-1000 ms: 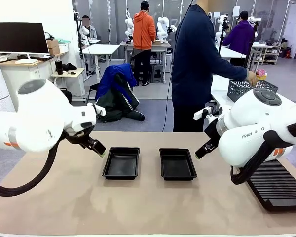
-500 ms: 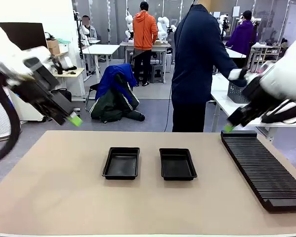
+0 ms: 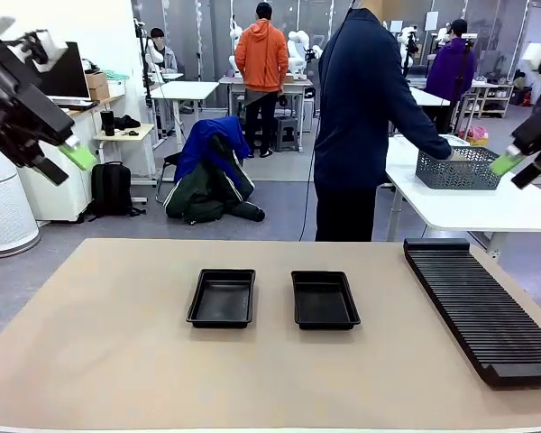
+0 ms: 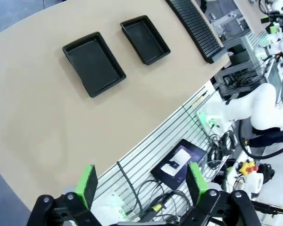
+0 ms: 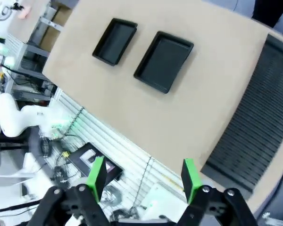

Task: Inspect and transfer BCBs to ESD trays.
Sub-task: Pick up the Blank PCB from the PCB Rack and place it in the left ESD tray.

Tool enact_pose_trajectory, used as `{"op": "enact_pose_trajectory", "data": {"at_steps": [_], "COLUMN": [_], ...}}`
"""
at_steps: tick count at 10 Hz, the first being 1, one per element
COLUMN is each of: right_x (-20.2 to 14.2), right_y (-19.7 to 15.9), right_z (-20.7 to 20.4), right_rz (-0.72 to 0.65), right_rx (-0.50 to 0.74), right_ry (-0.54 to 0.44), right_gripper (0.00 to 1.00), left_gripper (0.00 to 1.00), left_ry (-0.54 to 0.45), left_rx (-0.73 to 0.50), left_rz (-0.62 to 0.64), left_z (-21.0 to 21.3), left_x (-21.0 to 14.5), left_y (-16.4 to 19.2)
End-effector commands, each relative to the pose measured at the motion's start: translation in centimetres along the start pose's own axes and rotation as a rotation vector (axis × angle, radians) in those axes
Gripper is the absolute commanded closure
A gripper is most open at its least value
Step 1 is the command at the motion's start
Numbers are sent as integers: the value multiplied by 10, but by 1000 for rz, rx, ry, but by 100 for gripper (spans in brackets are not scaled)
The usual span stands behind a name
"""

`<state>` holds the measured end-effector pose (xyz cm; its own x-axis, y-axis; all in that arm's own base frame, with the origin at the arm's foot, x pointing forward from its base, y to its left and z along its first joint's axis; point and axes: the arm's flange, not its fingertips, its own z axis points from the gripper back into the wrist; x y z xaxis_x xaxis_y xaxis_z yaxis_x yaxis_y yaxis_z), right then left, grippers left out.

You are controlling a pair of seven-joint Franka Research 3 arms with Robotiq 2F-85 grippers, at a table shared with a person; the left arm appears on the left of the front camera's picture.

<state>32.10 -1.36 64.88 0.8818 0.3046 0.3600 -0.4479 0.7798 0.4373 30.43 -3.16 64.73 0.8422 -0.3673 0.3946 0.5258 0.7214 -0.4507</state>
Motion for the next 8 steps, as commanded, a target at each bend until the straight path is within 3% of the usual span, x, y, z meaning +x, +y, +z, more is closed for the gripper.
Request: {"op": "enact_pose_trajectory", "data": {"at_steps": [1, 5, 8], "right_x": [6, -15, -22], "right_y": [-26, -69, -74], "right_z": [20, 47, 77], "right_rz": [-84, -178, -166], "right_rx": [55, 104, 63], "right_ry": [3, -45, -120], "right_gripper": [15, 15, 15], "left_gripper": [0, 0, 0], "left_ry": [-43, -90, -147], "left_rx": [-62, -71, -49], "left_rz": [39, 93, 95], "left_z": [16, 19, 34], "left_x": [-2, -9, -12], "left_y": [12, 6, -6]}}
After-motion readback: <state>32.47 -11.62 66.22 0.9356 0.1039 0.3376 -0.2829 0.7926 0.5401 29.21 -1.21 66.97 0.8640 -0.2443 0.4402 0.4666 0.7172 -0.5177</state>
